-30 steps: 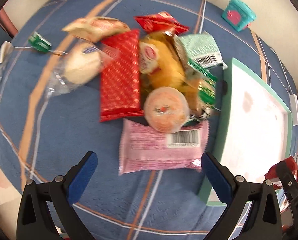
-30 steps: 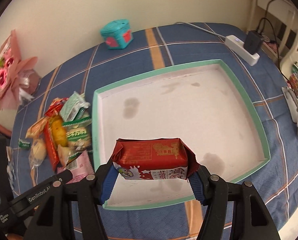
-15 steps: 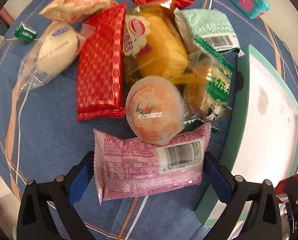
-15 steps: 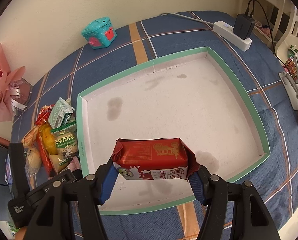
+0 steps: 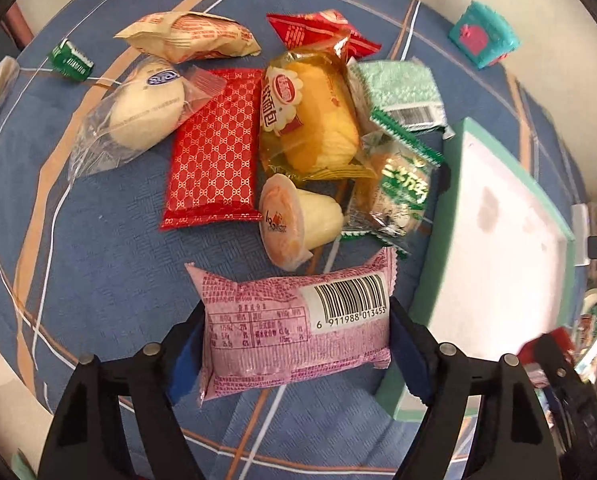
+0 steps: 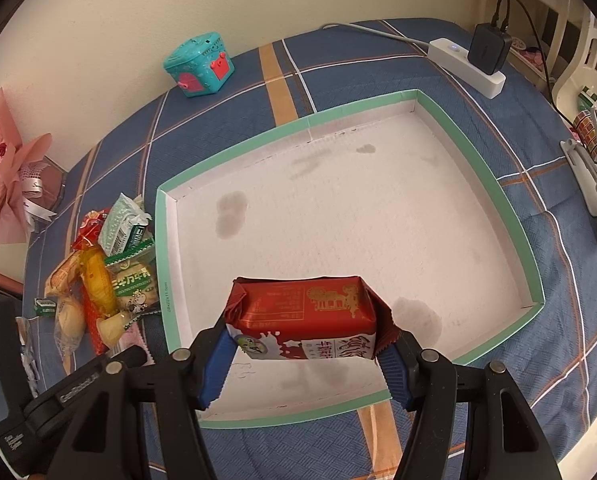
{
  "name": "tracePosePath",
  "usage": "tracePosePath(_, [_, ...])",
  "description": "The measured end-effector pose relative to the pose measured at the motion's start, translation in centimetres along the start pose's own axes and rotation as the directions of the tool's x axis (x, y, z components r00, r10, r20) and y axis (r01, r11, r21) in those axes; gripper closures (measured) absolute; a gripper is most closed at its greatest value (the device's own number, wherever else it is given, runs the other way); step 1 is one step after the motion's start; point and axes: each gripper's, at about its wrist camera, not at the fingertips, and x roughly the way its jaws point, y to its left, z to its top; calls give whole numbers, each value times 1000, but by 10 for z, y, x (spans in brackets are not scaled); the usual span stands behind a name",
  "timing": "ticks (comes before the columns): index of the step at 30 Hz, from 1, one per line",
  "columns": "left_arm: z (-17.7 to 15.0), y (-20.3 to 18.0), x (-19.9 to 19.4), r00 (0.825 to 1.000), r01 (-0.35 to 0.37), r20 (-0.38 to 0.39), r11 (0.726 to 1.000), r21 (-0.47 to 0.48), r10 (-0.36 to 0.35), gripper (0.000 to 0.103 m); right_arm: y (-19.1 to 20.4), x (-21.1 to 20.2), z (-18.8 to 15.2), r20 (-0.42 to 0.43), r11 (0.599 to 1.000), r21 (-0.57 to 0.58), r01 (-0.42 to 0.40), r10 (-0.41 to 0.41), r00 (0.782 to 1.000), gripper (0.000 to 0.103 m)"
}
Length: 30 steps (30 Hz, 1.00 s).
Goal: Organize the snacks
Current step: 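Grasp the pink barcode pack with the left gripper while the right gripper carries the biscuit pack over the tray, then release the pink pack into the tray with the left gripper while the right gripper releases the biscuit pack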
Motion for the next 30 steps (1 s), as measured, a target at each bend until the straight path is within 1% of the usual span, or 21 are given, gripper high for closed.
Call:
tracePosePath(2, [1, -3, -7, 999, 30, 11, 999, -12, -30, 21, -1, 0, 0, -1, 1000, 5, -4, 4, 1000, 36])
tracePosePath(8, [-5, -13, -45, 994, 68, 90, 998, -2, -67, 21, -4, 1, 0, -5, 1000, 27, -8, 8, 1000, 36])
tracePosePath(11, [-1, -27, -56, 989, 61, 134, 998, 24, -64, 21, -7, 1, 3, 0, 999, 41, -2, 2, 1000, 36])
tracePosePath(12, [-3, -28, -49, 988, 57, 143, 998, 35, -61, 21, -8, 2, 4, 3, 999, 46, 2, -2, 1000, 36])
tracePosePath(14, [3, -45, -50, 984, 62, 160, 996, 69, -73, 21, -12, 6, 8, 1, 998, 66, 6, -6, 1000, 36])
tracePosePath(15, [5, -49, -42, 983, 67, 165, 994, 86, -80, 21, -14, 8, 9, 3, 997, 78, 6, -6, 1000, 36])
tracePosePath(16, [15, -70, -29, 980, 66, 177, 991, 114, -86, 21, -17, 9, 12, 6, 996, 88, 6, -6, 1000, 36])
tracePosePath(17, [19, -82, -29, 978, 59, 191, 988, 140, -86, 21, -19, 10, 14, 12, 995, 98, 5, -7, 1000, 36])
tracePosePath(18, [18, -87, -28, 976, 50, 203, 986, 161, -82, 21, -22, 11, 17, 26, 994, 109, -2, -1, 1000, 36])
tracePosePath(20, [25, -109, -23, 970, 20, 231, 976, 218, -71, 21, -29, 13, 23, 49, 990, 138, -33, 26, 998, 36])
tracePosePath(22, [24, -123, -19, 968, 13, 241, 966, 260, -78, 21, -35, 18, 29, 63, 985, 165, -52, 43, 997, 36])
tracePosePath(23, [28, -137, -13, 967, 7, 243, 957, 289, -81, 21, -38, 19, 32, 70, 983, 175, -50, 38, 997, 36])
tracePosePath(24, [25, -146, -7, 965, 1, 249, 950, 313, -83, 21, -40, 21, 34, 79, 983, 180, -39, 25, 997, 36])
tracePosePath(26, [19, -157, -8, 962, -10, 260, 939, 345, -85, 21, -46, 23, 40, 100, 981, 193, -24, 4, 995, 36])
tracePosePath(27, [23, -165, -3, 961, -13, 263, 934, 357, -87, 21, -49, 25, 43, 107, 979, 202, -21, -1, 994, 36])
tracePosePath(30, [16, -167, -2, 959, -14, 268, 924, 383, -97, 21, -59, 31, 51, 112, 973, 230, 8, -35, 993, 36])
